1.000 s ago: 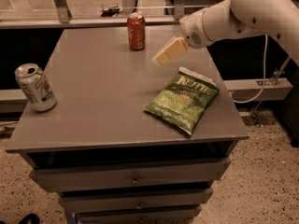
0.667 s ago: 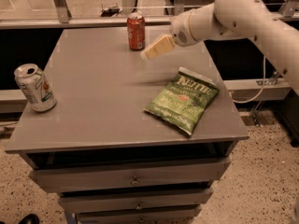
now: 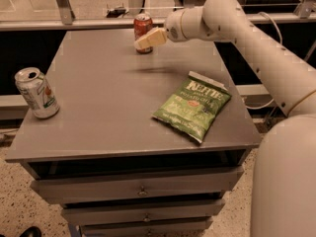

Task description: Move coke can near 7up can

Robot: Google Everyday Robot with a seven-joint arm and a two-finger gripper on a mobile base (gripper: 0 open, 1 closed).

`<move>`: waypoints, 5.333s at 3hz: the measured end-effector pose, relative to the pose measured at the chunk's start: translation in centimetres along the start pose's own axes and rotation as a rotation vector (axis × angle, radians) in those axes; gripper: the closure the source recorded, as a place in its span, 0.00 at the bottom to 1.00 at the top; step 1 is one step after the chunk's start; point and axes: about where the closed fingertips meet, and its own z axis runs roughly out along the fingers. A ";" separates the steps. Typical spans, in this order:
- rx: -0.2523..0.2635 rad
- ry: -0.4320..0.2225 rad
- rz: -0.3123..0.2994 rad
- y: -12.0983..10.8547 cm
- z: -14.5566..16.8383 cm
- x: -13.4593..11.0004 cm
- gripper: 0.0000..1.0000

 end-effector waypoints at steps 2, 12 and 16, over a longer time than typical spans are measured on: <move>-0.007 -0.053 0.045 -1.5 3.9 -0.8 0.00; -0.621 -0.295 0.086 22.5 2.3 -6.6 1.00; -0.851 -0.303 0.009 30.3 3.4 -6.0 0.82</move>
Offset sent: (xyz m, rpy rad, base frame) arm 0.0556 0.0275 -0.0008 0.1095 0.0033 -0.0024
